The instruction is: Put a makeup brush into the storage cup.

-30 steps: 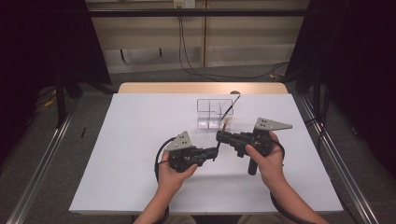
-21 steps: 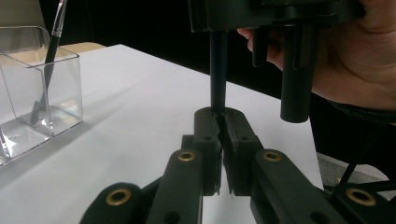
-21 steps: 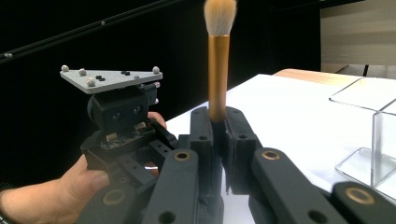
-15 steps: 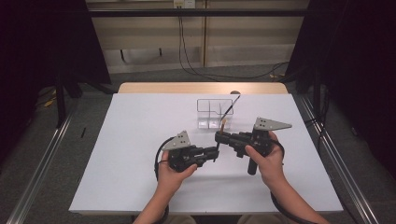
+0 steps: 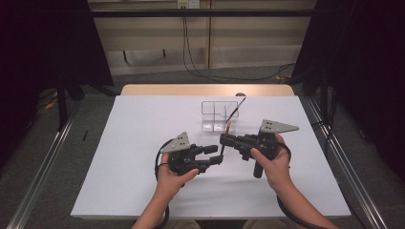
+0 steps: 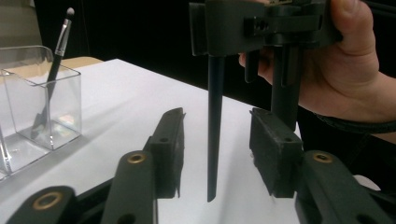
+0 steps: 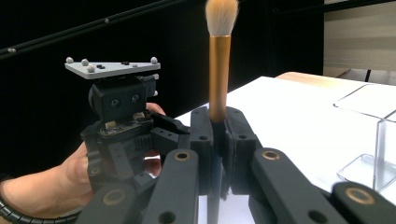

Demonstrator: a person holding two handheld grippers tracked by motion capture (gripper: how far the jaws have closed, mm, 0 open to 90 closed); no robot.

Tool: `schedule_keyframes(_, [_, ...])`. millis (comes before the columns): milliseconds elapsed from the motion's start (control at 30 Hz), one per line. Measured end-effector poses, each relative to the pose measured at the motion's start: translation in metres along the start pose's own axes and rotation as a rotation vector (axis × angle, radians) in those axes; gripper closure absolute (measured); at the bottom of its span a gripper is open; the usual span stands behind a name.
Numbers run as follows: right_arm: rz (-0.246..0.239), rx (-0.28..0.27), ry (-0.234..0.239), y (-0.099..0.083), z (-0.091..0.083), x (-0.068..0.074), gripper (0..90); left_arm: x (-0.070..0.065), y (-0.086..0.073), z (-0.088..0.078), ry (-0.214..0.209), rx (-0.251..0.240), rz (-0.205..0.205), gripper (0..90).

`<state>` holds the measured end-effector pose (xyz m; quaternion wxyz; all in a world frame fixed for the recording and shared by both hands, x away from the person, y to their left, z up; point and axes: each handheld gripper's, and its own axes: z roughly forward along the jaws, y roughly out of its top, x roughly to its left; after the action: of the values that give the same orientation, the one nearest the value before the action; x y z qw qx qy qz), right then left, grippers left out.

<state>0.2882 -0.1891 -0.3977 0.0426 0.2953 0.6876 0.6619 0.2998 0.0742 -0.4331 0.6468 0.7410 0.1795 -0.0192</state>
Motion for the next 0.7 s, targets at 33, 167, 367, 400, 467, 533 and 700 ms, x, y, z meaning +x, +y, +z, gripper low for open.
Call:
schedule_keyframes(33, [-0.002,0.002,-0.001,0.0001,-0.0001,0.0000,83.9,0.0009,0.0002,-0.0012,0.000,-0.002,0.000,51.7])
schedule_keyframes(167, [-0.007,0.006,-0.003,0.0005,-0.0008,-0.0001,83.9,0.0038,-0.0004,-0.0036,-0.003,-0.031,-0.008,44.5])
schedule_keyframes(367, [-0.015,0.012,0.000,0.0012,-0.0007,-0.0001,83.8,0.0073,0.0011,-0.0061,-0.001,-0.017,-0.020,29.9])
schedule_keyframes(400, [-0.020,0.013,0.001,0.0014,-0.0005,0.0000,83.8,0.0078,0.0016,-0.0061,-0.004,-0.009,-0.022,27.3])
schedule_keyframes(467, [-0.023,0.015,0.001,0.0018,0.0001,0.0003,83.8,0.0086,0.0027,-0.0064,-0.003,0.020,-0.007,22.6])
schedule_keyframes(533, [-0.026,0.018,0.002,0.0020,0.0008,0.0003,83.8,0.0075,0.0034,-0.0061,0.000,0.029,0.014,19.6])
schedule_keyframes(700, [-0.031,0.019,0.005,0.0021,0.0023,0.0002,83.8,0.0073,0.0037,-0.0068,-0.002,0.032,0.021,17.0])
